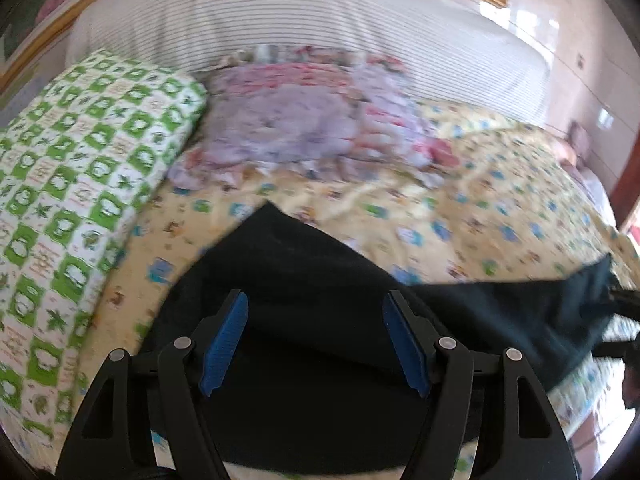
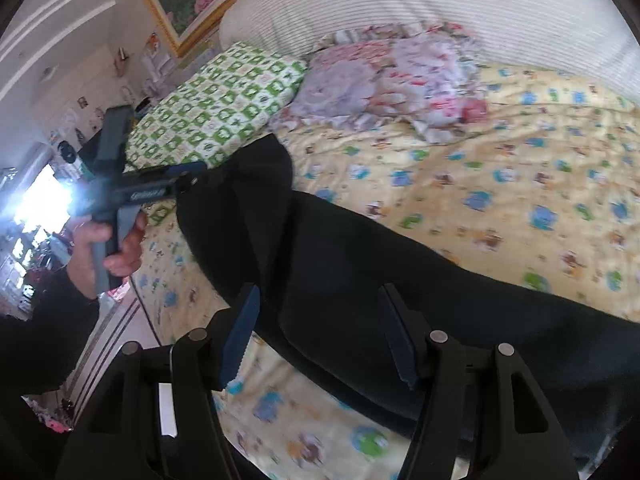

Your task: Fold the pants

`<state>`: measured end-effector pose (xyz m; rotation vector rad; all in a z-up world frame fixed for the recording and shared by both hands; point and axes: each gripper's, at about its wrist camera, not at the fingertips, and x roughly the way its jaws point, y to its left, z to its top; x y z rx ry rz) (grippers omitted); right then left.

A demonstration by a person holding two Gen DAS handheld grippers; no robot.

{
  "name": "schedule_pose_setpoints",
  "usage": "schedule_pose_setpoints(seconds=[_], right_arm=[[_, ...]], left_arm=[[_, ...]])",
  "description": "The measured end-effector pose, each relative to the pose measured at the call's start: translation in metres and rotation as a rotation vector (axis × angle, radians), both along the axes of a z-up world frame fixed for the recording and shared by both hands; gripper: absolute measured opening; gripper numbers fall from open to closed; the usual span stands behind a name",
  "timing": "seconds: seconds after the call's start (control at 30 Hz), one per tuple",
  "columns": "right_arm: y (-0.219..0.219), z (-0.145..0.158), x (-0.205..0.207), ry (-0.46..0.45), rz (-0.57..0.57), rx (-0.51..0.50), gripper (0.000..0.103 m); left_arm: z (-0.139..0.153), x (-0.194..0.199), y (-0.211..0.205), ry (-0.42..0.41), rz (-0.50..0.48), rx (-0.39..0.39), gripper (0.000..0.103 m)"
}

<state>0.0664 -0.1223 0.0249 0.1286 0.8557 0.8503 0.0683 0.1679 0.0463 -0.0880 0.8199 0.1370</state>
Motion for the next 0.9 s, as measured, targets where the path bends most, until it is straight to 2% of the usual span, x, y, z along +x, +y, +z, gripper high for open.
schedule_pose_setpoints(seconds=[0.27, 0.37, 0.57, 0.77, 0.83, 0.87, 0.9], right_arm=[[0.052, -0.013, 0.021, 0.063, 0.055, 0.02, 0.062], [0.074, -0.018, 0.03, 0.065, 0.074, 0.001, 0.062], [0.108, -0.027, 0.047, 0.085, 0.1, -0.021, 0.062], [0.123, -0.036, 0.064, 0.124, 0.097, -0.014, 0.062], [0.125, -0.04, 0.067, 0.138, 0.095, -0.007, 0.062], [0.126, -0.041, 0.068, 0.143, 0.093, -0.004, 0.062], [0.127, -0.042, 0.068, 0.147, 0.092, 0.0, 0.062]], left_arm=[[-0.01, 0.042, 0.04, 0.046, 0.053, -0.002, 0.077], [-0.015, 0.06, 0.045, 0.08, 0.042, 0.018, 0.077], [-0.026, 0.095, 0.043, 0.134, -0.015, 0.137, 0.081], [-0.048, 0.122, 0.055, 0.232, -0.05, 0.111, 0.08], [-0.057, 0.125, 0.055, 0.255, -0.071, 0.085, 0.054], [-0.059, 0.126, 0.055, 0.261, -0.079, 0.073, 0.018], [-0.062, 0.125, 0.056, 0.272, -0.071, 0.072, 0.005]])
